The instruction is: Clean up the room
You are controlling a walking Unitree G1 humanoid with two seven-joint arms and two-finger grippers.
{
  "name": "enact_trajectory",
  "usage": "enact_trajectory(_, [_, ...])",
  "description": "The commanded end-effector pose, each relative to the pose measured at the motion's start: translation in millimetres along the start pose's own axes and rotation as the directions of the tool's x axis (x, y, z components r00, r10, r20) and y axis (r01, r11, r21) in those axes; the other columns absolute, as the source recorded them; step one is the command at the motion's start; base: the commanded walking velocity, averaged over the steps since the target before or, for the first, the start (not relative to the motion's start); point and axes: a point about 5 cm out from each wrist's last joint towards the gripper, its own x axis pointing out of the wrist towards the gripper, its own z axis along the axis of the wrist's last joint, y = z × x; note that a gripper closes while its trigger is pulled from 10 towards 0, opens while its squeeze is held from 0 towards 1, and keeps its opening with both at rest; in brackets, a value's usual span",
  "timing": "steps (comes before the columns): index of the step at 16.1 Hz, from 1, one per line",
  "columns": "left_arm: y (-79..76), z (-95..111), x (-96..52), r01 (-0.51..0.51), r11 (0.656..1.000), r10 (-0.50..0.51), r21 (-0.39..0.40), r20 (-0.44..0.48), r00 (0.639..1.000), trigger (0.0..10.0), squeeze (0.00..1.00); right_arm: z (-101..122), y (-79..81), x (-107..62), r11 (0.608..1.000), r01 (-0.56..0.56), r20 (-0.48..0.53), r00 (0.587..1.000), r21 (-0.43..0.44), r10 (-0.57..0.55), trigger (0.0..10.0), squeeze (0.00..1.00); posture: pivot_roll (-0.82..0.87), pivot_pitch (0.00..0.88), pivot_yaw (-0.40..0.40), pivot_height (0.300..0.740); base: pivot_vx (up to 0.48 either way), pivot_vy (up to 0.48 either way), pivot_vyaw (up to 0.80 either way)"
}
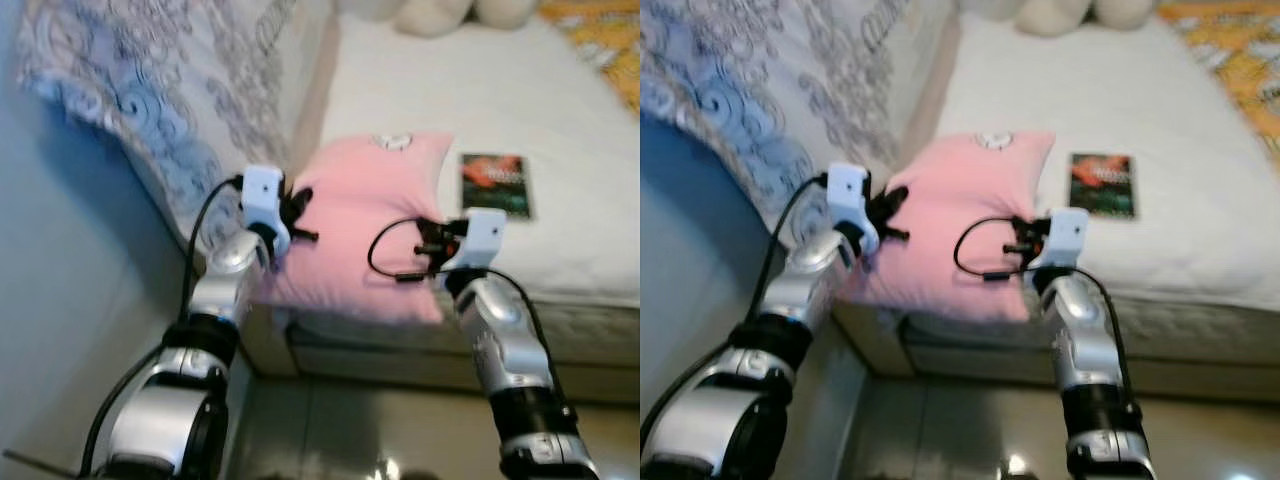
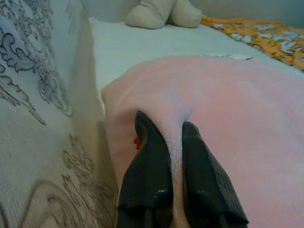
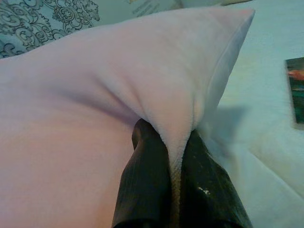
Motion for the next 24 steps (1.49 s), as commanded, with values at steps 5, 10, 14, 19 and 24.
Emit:
enact_trajectory(5, [3.3,13,3.3,-0.031,1.000,0.031,-0.006,0.042,0.999,10.0,0.00,11,-23.1,-5.0,0.995,0.095,0.045,0.995,-0.020,-0.094,10.0,0.00,-0.13,0.000,0.097,0.740,0.480,0.000,0.00])
enact_trajectory(10, [-5.3,16,7.2,-0.013,1.000,0.014,-0.020,0.054,0.998,10.0,0.00,22,-26.9,-0.5,0.994,0.104,0.074,0.992,-0.038,-0.101,10.0,0.00,-0.12,0.000,0.095,0.740,0.480,0.000,0.00])
enact_trajectory(14, [-21.3,24,19.2,0.022,0.999,-0.020,-0.029,0.059,0.998,10.0,0.00,37,-34.6,8.7,0.991,0.117,0.094,0.989,-0.070,-0.110,10.0,0.00,-0.10,0.000,0.094,0.740,0.480,0.000,0.00])
enact_trajectory(19, [-42.5,44,43.8,-0.007,0.998,0.006,0.059,0.020,1.000,10.0,0.00,54,-40.6,38.6,0.986,0.101,0.061,0.994,-0.132,-0.093,10.0,0.00,-0.08,0.000,0.107,0.740,0.000,0.000,0.00])
enact_trajectory(24, [-38.4,1,34.3,-0.125,0.984,0.139,0.127,-0.106,0.985,10.0,0.00,2,-39.5,35.8,0.979,0.084,-0.157,0.981,-0.188,-0.115,10.0,0.00,-0.07,0.002,0.101,0.740,0.000,0.000,0.00])
